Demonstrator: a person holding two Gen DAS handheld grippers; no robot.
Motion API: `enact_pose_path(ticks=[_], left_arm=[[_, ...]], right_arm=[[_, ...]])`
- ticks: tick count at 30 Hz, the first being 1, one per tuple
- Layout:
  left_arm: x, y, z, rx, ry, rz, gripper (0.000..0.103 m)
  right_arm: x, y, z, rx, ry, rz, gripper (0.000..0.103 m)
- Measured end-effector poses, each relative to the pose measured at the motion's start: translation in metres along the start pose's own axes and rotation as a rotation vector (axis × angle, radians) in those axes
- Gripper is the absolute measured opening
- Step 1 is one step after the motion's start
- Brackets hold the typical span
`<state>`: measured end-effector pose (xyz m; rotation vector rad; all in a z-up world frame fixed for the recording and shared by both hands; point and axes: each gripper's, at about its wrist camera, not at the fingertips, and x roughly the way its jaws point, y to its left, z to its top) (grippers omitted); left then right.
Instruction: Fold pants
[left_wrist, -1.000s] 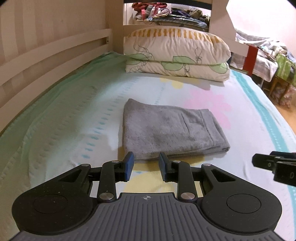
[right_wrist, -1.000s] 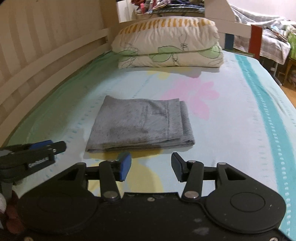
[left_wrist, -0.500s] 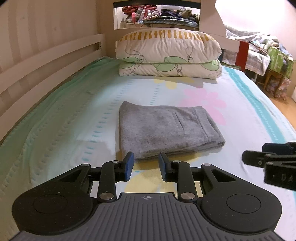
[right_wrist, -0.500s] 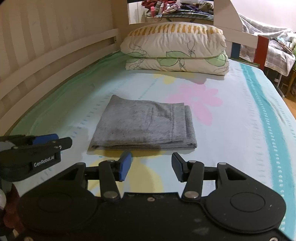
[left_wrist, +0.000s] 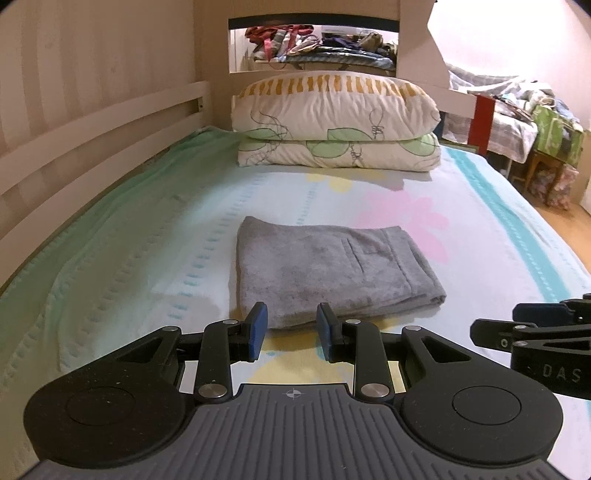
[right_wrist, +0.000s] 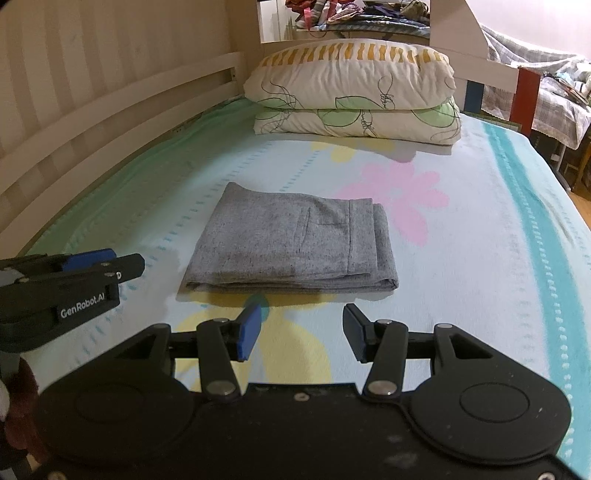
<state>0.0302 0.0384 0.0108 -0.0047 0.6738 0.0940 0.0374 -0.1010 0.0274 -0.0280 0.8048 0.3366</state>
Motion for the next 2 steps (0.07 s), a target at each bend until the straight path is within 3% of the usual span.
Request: enact_pose_path(ticks=[2], left_arm=[[0.0002,-0.0005,-0.0002,0.001,0.008,-0.007,0.028]], right_arm=[[-0.0003,-0.0003,0.0000,0.000,0.001,0.002,0.052]])
